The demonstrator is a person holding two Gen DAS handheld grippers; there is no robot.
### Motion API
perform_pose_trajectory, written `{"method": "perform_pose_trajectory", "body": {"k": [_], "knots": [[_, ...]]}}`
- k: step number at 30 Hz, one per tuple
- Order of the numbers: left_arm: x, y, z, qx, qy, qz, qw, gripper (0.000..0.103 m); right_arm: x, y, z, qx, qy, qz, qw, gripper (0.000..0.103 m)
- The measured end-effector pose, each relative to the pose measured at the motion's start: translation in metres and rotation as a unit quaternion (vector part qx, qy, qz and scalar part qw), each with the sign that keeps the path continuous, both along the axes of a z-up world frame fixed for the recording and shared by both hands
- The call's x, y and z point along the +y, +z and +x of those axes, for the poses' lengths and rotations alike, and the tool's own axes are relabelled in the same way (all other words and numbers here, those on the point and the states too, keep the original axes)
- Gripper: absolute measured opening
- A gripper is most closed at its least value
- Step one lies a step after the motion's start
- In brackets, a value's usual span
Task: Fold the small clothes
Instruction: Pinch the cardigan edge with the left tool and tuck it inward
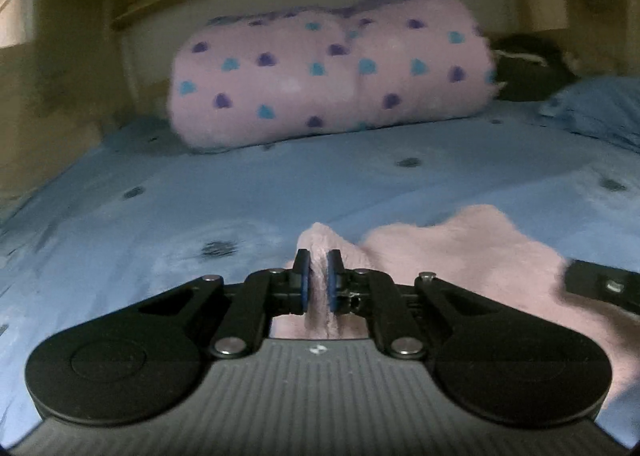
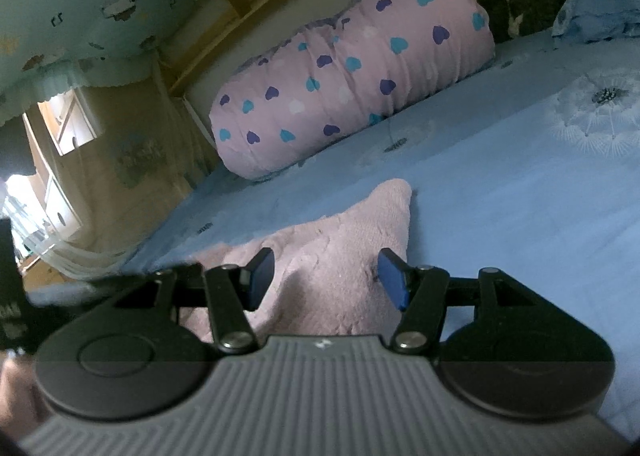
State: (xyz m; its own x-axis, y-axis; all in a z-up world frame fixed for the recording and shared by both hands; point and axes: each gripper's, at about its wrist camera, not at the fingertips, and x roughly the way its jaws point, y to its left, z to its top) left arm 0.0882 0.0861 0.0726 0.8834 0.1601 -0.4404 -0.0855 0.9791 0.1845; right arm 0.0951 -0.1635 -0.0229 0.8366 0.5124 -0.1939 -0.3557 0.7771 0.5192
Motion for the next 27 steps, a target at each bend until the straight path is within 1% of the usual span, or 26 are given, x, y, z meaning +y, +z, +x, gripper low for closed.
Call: {"method": "perform_pose_trajectory", "body": {"k": [1, 2, 5, 6, 7, 9, 13, 15, 17, 20, 22, 24, 25, 26, 27], "knots": [[0.006, -0.004, 0.004, 0.010, 0.013, 0.002, 0.9999, 0.011, 0.000, 0.000, -0.001, -0.003, 0.001, -0.001, 1.000, 0.061], [0.012, -0.011, 0.009, 0.028, 0.020, -0.002, 0.9994, 0.011, 0.001, 0.000, -0.001, -0.004, 0.003, -0.003, 1.000, 0.061], [0.024, -0.030, 0.018, 0.077, 0.030, -0.012, 0.9965, 0.014, 0.005, -0.001, 0.000, 0.003, 0.008, -0.012, 1.000, 0.060], [0.026, -0.032, 0.018, 0.080, 0.032, -0.015, 0.9962, 0.019, 0.006, -0.001, 0.000, 0.004, 0.010, -0.013, 1.000, 0.060], [0.028, -0.030, 0.018, 0.081, 0.038, -0.012, 0.9959, 0.028, 0.006, -0.001, 0.000, 0.005, 0.010, -0.014, 1.000, 0.060], [0.030, -0.019, 0.017, 0.073, 0.045, -0.017, 0.9962, 0.036, 0.007, -0.001, 0.000, 0.009, 0.011, -0.016, 1.000, 0.060], [0.031, 0.011, 0.005, 0.047, 0.040, -0.051, 0.9968, 0.041, 0.006, 0.000, 0.000, 0.012, 0.009, -0.015, 1.000, 0.060], [0.029, 0.023, 0.007, 0.049, 0.030, -0.085, 0.9947, 0.043, 0.005, 0.000, -0.001, 0.010, 0.006, -0.011, 1.000, 0.061], [0.023, 0.027, 0.009, 0.064, 0.007, -0.128, 0.9897, 0.044, 0.003, 0.002, -0.002, 0.007, 0.001, -0.005, 1.000, 0.061], [0.015, 0.019, 0.023, 0.099, -0.014, -0.181, 0.9784, 0.044, -0.003, 0.004, -0.004, 0.000, -0.010, 0.009, 1.000, 0.061], [0.007, 0.008, 0.033, 0.124, -0.019, -0.197, 0.9723, 0.044, -0.006, 0.005, -0.005, -0.001, -0.016, 0.018, 1.000, 0.061], [0.003, -0.006, 0.045, 0.153, -0.014, -0.207, 0.9661, 0.044, -0.009, 0.005, -0.004, 0.001, -0.020, 0.022, 1.000, 0.061], [0.004, -0.013, 0.052, 0.170, -0.009, -0.220, 0.9606, 0.044, -0.010, 0.004, -0.004, 0.002, -0.022, 0.023, 0.999, 0.061], [0.007, -0.020, 0.058, 0.186, -0.007, -0.242, 0.9522, 0.045, -0.010, 0.004, -0.003, 0.002, -0.022, 0.024, 0.999, 0.061], [0.011, -0.024, 0.061, 0.188, -0.005, -0.260, 0.9471, 0.044, -0.011, 0.004, -0.003, 0.003, -0.022, 0.025, 0.999, 0.061]]}}
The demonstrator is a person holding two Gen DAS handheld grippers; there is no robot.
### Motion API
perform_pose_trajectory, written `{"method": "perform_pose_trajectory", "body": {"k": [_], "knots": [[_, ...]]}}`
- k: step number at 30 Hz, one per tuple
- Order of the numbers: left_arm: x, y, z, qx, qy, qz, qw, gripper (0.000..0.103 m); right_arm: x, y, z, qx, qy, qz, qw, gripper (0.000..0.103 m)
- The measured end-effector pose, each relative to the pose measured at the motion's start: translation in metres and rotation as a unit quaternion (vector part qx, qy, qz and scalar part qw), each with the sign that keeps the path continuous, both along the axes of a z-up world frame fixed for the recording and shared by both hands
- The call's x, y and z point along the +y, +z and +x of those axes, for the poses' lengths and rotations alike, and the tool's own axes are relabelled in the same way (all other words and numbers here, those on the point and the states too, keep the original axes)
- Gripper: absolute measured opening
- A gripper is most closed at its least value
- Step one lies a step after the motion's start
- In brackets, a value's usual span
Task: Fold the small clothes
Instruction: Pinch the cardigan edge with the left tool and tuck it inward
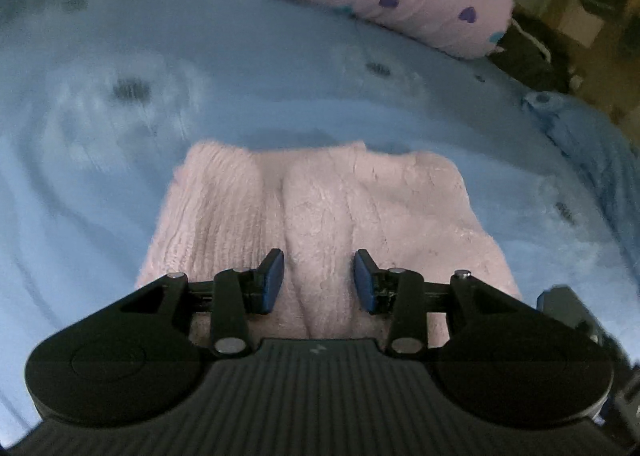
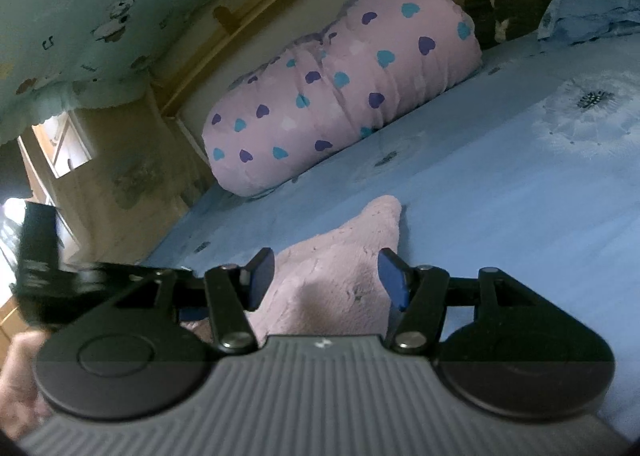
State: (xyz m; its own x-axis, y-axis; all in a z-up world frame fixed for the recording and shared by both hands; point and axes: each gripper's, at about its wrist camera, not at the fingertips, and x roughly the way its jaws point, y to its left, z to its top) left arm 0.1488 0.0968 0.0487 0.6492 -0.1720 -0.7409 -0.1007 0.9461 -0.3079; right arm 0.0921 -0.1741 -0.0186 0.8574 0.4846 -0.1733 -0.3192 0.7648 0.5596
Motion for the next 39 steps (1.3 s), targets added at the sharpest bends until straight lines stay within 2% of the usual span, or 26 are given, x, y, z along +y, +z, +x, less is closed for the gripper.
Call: {"method": "perform_pose_trajectory", "body": {"k": [2, 3, 5, 9, 11, 14, 16, 18, 21, 24, 26, 28, 30, 35, 37, 38, 39], "knots": [[0.005, -0.002, 0.002, -0.002, 0.005, -0.019, 0.9998, 0.031, 0.000, 0.001, 0.000, -0.003, 0.002, 0.001, 1.000, 0.061], [0.006, 0.000, 0.001, -0.009, 0.006, -0.022, 0.9997, 0.013, 0.000, 0.001, -0.001, -0.006, 0.003, 0.000, 1.000, 0.061], [0.008, 0.007, -0.007, -0.032, 0.014, -0.016, 0.9992, 0.012, 0.001, 0.002, -0.002, -0.011, 0.004, -0.004, 1.000, 0.061], [0.016, 0.044, -0.048, -0.123, 0.032, 0.045, 0.9909, 0.012, 0.004, 0.003, -0.004, -0.022, 0.001, -0.015, 1.000, 0.061], [0.030, 0.053, -0.058, -0.131, 0.048, 0.061, 0.9884, 0.012, 0.004, 0.004, -0.005, -0.026, -0.003, -0.020, 0.999, 0.061], [0.050, 0.045, -0.051, -0.105, 0.066, 0.085, 0.9887, 0.012, 0.006, 0.004, -0.004, -0.025, 0.003, -0.021, 0.999, 0.061], [0.055, 0.029, -0.041, -0.073, 0.051, 0.091, 0.9919, 0.013, 0.010, 0.004, -0.004, -0.024, 0.013, -0.030, 0.999, 0.061], [0.057, 0.016, -0.038, -0.048, 0.045, 0.073, 0.9952, 0.013, 0.016, 0.004, -0.004, -0.026, 0.022, -0.044, 0.998, 0.061], [0.061, 0.014, -0.049, -0.051, 0.052, 0.042, 0.9965, 0.016, 0.021, 0.003, -0.004, -0.022, 0.031, -0.061, 0.997, 0.061], [0.063, 0.025, -0.061, -0.045, 0.043, 0.026, 0.9977, 0.022, 0.019, -0.001, 0.000, -0.002, 0.040, -0.047, 0.998, 0.061], [0.062, 0.033, -0.070, -0.045, 0.036, 0.017, 0.9982, 0.028, 0.017, -0.002, 0.000, 0.010, 0.037, -0.039, 0.998, 0.061], [0.060, 0.041, -0.085, -0.045, 0.030, 0.008, 0.9985, 0.044, 0.016, -0.002, -0.001, 0.017, 0.030, -0.039, 0.999, 0.061], [0.056, 0.048, -0.099, -0.042, 0.017, 0.002, 0.9990, 0.050, 0.016, 0.001, -0.004, 0.022, 0.023, -0.044, 0.999, 0.061], [0.033, 0.048, -0.124, -0.033, -0.034, 0.000, 0.9989, 0.053, 0.018, 0.012, -0.017, 0.029, 0.007, -0.064, 0.998, 0.061], [0.022, 0.041, -0.127, -0.030, -0.038, 0.023, 0.9986, 0.057, 0.021, 0.018, -0.024, 0.032, 0.000, -0.085, 0.996, 0.061], [0.018, 0.037, -0.128, -0.033, -0.038, 0.031, 0.9983, 0.057, 0.022, 0.021, -0.028, 0.031, -0.006, -0.099, 0.995, 0.061], [0.015, 0.034, -0.129, -0.040, -0.039, 0.035, 0.9978, 0.052, 0.023, 0.023, -0.032, 0.029, -0.010, -0.110, 0.993, 0.061]]}}
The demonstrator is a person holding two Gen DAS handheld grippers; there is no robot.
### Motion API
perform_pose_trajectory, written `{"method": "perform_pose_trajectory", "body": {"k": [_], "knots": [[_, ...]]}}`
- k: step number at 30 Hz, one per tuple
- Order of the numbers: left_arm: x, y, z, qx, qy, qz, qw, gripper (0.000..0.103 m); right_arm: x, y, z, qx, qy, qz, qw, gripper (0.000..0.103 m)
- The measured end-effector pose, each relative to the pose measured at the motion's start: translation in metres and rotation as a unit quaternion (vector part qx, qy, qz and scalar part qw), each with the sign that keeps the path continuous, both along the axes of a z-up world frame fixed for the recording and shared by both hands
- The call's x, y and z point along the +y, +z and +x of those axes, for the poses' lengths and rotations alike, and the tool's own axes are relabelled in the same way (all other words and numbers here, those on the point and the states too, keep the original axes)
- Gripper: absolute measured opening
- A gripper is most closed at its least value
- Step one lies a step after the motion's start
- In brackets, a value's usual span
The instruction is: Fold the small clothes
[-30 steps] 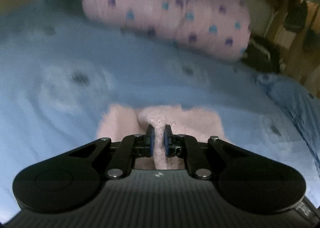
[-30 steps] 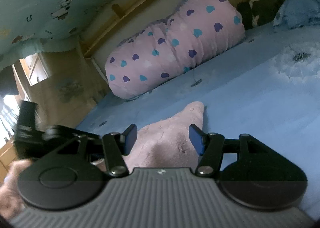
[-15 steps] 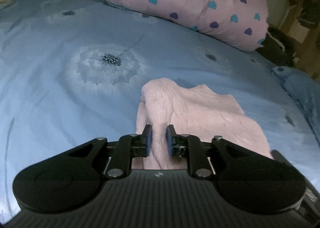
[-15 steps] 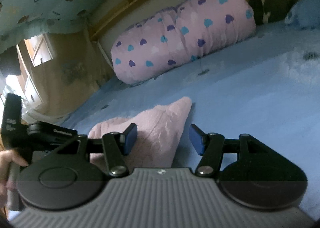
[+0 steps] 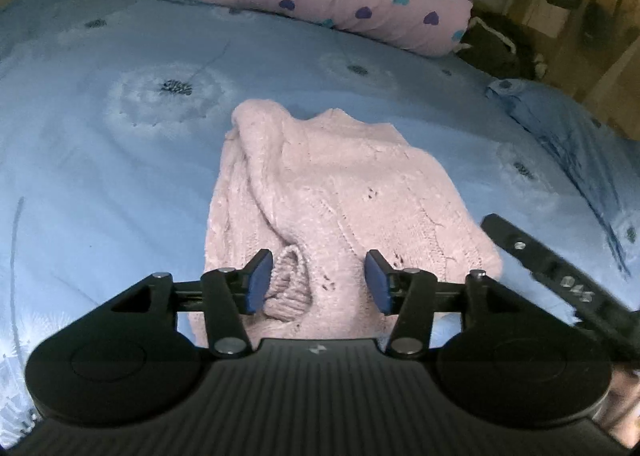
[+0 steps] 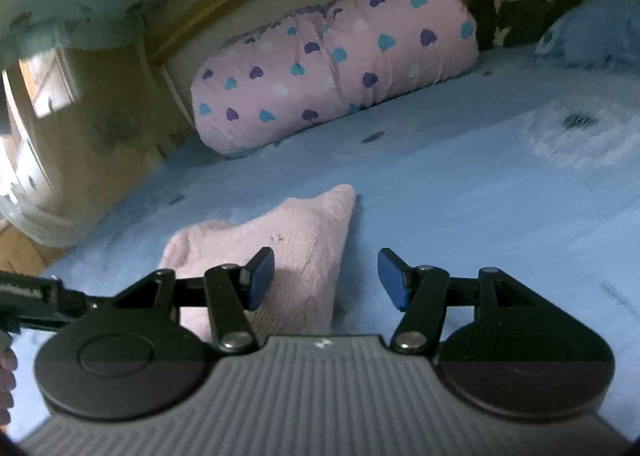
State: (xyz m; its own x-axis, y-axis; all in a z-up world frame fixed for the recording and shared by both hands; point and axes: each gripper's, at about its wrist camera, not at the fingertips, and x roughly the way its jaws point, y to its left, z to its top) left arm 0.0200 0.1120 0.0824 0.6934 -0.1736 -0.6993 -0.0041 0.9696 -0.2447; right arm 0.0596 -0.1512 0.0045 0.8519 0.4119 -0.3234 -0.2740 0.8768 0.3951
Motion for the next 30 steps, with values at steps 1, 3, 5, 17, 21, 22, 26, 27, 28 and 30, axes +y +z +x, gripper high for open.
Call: {"method": "perform_pose_trajectory", "body": {"k": [1, 3, 5, 17, 21, 22, 26, 27, 28, 30], "knots": [[-0.001, -0.001, -0.001, -0.006, 0.001, 0.005, 1.0000, 0.024, 0.000, 0.002, -0.004, -0.001, -0.002, -0.007, 1.000, 0.061], [0.000, 0.001, -0.002, -0.013, 0.002, 0.009, 0.9999, 0.018, -0.001, 0.006, -0.010, 0.000, -0.002, -0.011, 1.000, 0.061], [0.013, 0.009, -0.005, -0.019, 0.020, 0.002, 0.9996, 0.016, -0.002, 0.009, -0.014, 0.002, -0.003, -0.013, 1.000, 0.061], [0.073, -0.002, -0.021, 0.004, 0.060, 0.011, 0.9981, 0.018, 0.052, 0.000, -0.015, 0.021, 0.071, -0.088, 0.993, 0.060], [0.081, 0.011, -0.015, -0.015, 0.076, -0.013, 0.9969, 0.036, 0.048, -0.007, -0.015, 0.026, 0.073, -0.078, 0.994, 0.060], [0.081, 0.015, -0.010, -0.024, 0.083, -0.015, 0.9961, 0.047, 0.047, -0.005, -0.014, 0.027, 0.074, -0.076, 0.994, 0.060], [0.077, 0.025, 0.018, -0.055, 0.099, -0.014, 0.9934, 0.061, 0.041, 0.008, -0.013, 0.026, 0.065, -0.059, 0.996, 0.061], [0.075, 0.024, 0.031, -0.054, 0.100, -0.016, 0.9934, 0.062, 0.041, 0.011, -0.014, 0.021, 0.063, -0.053, 0.996, 0.061], [0.073, 0.020, 0.045, -0.049, 0.102, -0.019, 0.9934, 0.062, 0.040, 0.014, -0.015, 0.016, 0.062, -0.047, 0.997, 0.061], [0.072, 0.011, 0.070, -0.036, 0.113, -0.027, 0.9926, 0.062, 0.042, 0.018, -0.013, 0.013, 0.063, -0.044, 0.997, 0.061]]}}
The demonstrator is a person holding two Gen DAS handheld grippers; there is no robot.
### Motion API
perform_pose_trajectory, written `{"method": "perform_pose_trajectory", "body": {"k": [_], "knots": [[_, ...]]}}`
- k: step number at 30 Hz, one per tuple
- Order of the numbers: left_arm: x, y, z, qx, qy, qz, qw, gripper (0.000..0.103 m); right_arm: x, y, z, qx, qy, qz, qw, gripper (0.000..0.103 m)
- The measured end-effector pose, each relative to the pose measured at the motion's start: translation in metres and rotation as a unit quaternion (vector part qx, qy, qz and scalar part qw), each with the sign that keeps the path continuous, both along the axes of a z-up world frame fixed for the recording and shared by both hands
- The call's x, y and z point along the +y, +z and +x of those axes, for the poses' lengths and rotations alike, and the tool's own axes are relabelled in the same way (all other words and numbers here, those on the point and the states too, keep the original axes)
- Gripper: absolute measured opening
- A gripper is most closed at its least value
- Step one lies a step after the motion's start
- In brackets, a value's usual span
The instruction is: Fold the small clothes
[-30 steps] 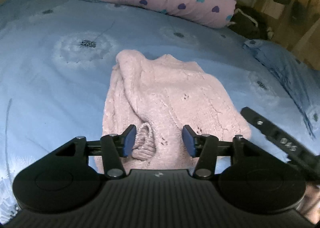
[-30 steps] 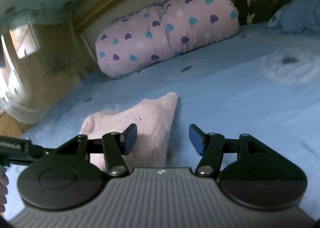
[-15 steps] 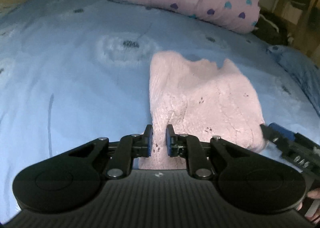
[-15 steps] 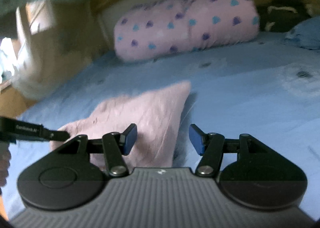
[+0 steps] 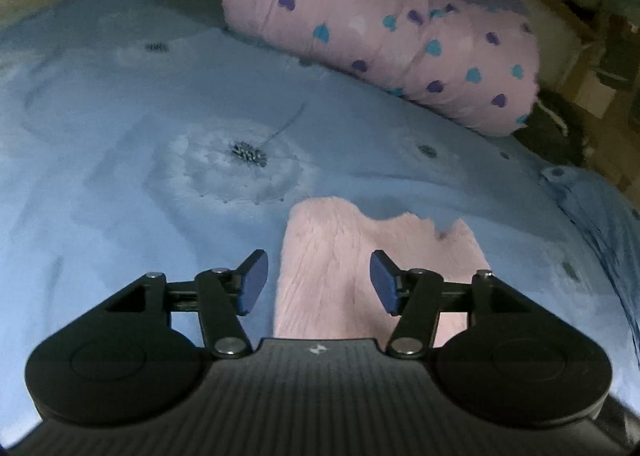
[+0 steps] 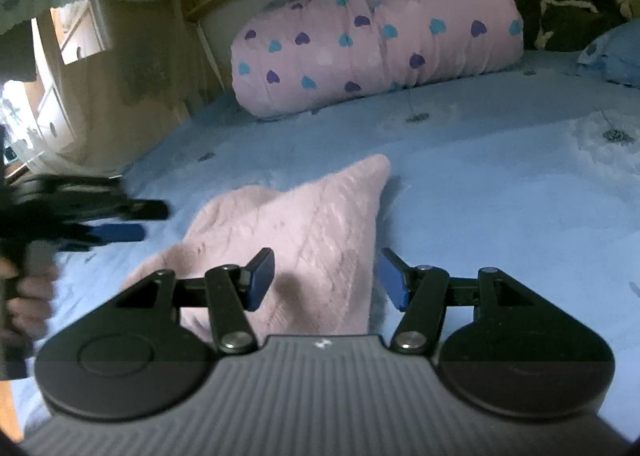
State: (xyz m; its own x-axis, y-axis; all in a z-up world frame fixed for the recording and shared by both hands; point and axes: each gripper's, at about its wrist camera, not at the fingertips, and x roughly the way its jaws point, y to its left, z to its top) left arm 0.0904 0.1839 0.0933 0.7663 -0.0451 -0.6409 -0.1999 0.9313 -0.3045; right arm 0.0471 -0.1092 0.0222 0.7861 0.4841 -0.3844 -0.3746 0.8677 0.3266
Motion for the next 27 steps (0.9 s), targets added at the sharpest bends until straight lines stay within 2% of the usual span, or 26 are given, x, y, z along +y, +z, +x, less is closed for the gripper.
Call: {"method": "perform_pose_trajectory", "body": {"k": [3, 4, 5, 6, 8, 10, 12, 15, 17, 19, 22, 25, 27], "knots": [[0.000, -0.018, 0.030, 0.015, 0.010, -0.031, 0.9994, 0.062, 0.005, -0.001, 0.005, 0.003, 0.003, -0.008, 1.000, 0.061], [0.000, -0.024, 0.036, 0.017, 0.009, -0.045, 0.9988, 0.059, 0.006, -0.003, 0.007, 0.005, 0.004, -0.009, 1.000, 0.061], [0.000, -0.029, 0.040, 0.019, 0.004, -0.056, 0.9983, 0.049, 0.007, -0.005, 0.008, 0.007, 0.005, -0.010, 1.000, 0.061], [-0.002, -0.032, 0.042, 0.018, 0.004, -0.057, 0.9982, 0.024, 0.007, -0.007, 0.009, 0.009, 0.006, -0.010, 1.000, 0.061], [-0.001, -0.030, 0.037, -0.006, 0.010, -0.047, 0.9988, 0.020, 0.007, -0.011, 0.011, 0.011, 0.009, -0.010, 1.000, 0.061], [0.003, -0.024, 0.028, -0.032, 0.038, -0.010, 0.9987, 0.019, 0.008, -0.014, 0.013, 0.012, 0.010, -0.010, 1.000, 0.061], [0.012, -0.026, 0.031, -0.025, 0.059, 0.016, 0.9978, 0.019, 0.007, -0.015, 0.013, 0.009, 0.013, -0.006, 1.000, 0.061], [0.024, -0.046, 0.045, 0.028, 0.056, -0.011, 0.9980, 0.021, 0.012, -0.017, 0.014, 0.001, 0.019, -0.019, 1.000, 0.061], [0.020, -0.049, 0.044, 0.028, 0.052, 0.000, 0.9983, 0.022, 0.014, -0.022, 0.017, 0.006, 0.025, -0.018, 1.000, 0.061], [0.017, -0.042, 0.040, 0.023, 0.053, 0.007, 0.9983, 0.032, 0.014, -0.025, 0.019, 0.018, 0.023, -0.011, 1.000, 0.061], [0.017, -0.027, 0.027, 0.017, 0.043, -0.007, 0.9989, 0.043, 0.010, -0.025, 0.019, 0.025, 0.018, -0.005, 1.000, 0.061], [0.014, -0.006, -0.001, 0.009, 0.027, -0.003, 0.9996, 0.058, 0.005, -0.016, 0.012, 0.018, 0.012, -0.006, 1.000, 0.061], [0.007, 0.007, -0.017, 0.017, 0.013, 0.005, 0.9998, 0.066, 0.003, -0.010, 0.007, 0.010, 0.013, -0.001, 1.000, 0.061]]}}
